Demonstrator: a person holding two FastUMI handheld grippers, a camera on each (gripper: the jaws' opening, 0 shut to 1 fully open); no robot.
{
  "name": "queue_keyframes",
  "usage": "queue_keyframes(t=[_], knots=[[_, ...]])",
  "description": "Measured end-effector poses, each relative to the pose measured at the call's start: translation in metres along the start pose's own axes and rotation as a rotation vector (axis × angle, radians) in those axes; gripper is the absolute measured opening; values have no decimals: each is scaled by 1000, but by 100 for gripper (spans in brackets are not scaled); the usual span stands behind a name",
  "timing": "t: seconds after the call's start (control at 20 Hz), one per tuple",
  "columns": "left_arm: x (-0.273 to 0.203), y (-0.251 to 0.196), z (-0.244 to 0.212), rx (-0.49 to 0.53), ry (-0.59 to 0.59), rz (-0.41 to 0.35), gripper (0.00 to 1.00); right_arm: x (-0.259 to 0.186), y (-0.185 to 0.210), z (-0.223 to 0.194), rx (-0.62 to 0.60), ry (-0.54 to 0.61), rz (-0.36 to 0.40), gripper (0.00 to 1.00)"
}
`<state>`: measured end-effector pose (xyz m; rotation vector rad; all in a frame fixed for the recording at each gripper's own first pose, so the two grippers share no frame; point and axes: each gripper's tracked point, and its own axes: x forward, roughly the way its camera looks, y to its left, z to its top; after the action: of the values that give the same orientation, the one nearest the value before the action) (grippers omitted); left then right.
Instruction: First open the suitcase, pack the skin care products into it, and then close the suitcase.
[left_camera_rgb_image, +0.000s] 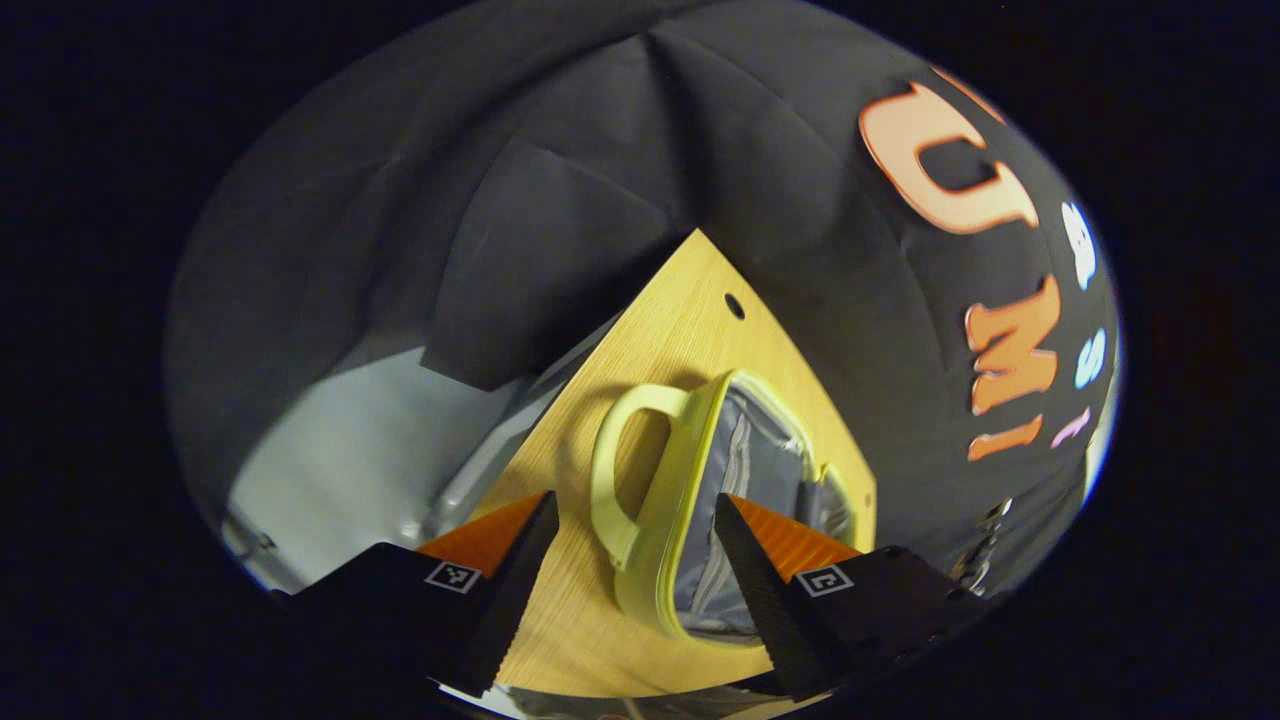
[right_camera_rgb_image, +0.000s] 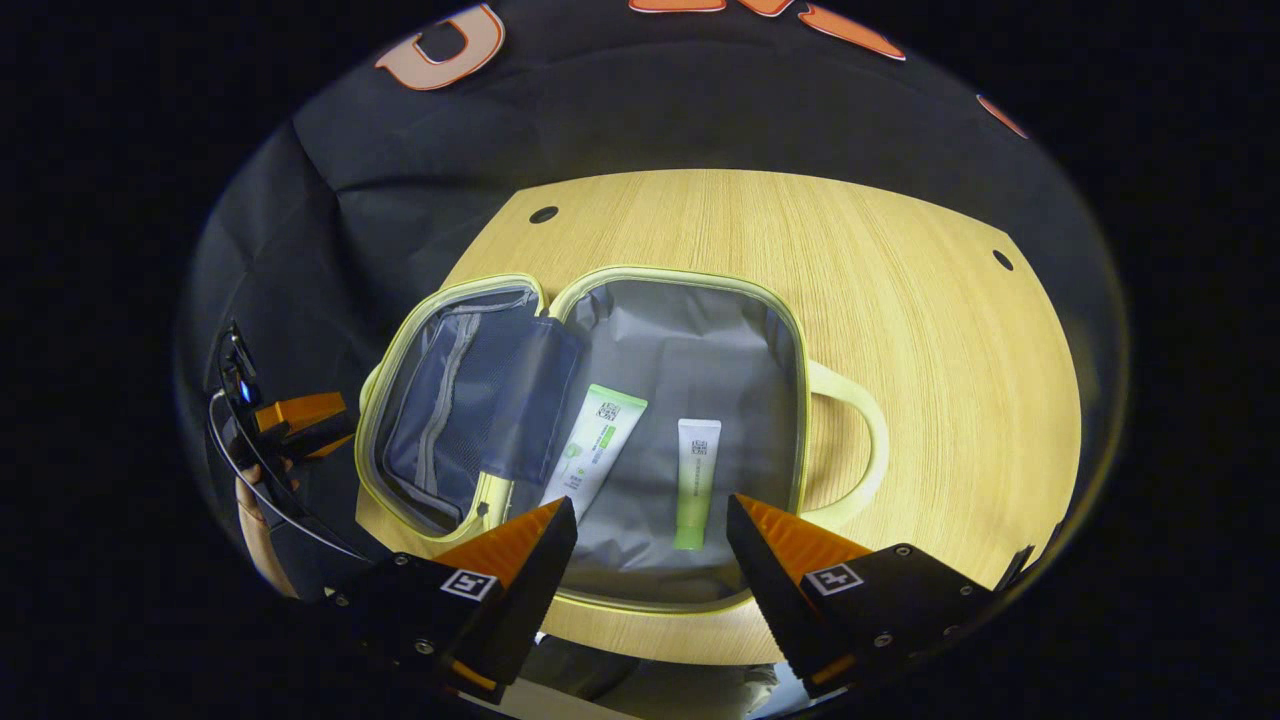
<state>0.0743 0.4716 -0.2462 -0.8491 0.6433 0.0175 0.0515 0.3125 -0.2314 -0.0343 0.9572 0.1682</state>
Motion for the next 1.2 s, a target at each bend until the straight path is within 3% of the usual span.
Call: queue_keyframes(t=[0.15,0.45,0.55,0.6,0.7,1.2], knots=[[10,10,5,-105,-15,-53,98,-2,4,-2,17,4,-2,96],[29,12,4,-172,23,-110,93,-1,5,-10,11,36,-4,96],[41,26,3,-178,38,-32,45,0,6,-12,13,35,-3,96],[48,19,2,-185,59,-46,21,0,7,-12,19,34,2,96],[42,13,2,-146,47,-60,10,-1,9,-13,35,36,13,96],[-7,-47,11,149,38,125,9,-13,-6,1,39,-27,43,96]])
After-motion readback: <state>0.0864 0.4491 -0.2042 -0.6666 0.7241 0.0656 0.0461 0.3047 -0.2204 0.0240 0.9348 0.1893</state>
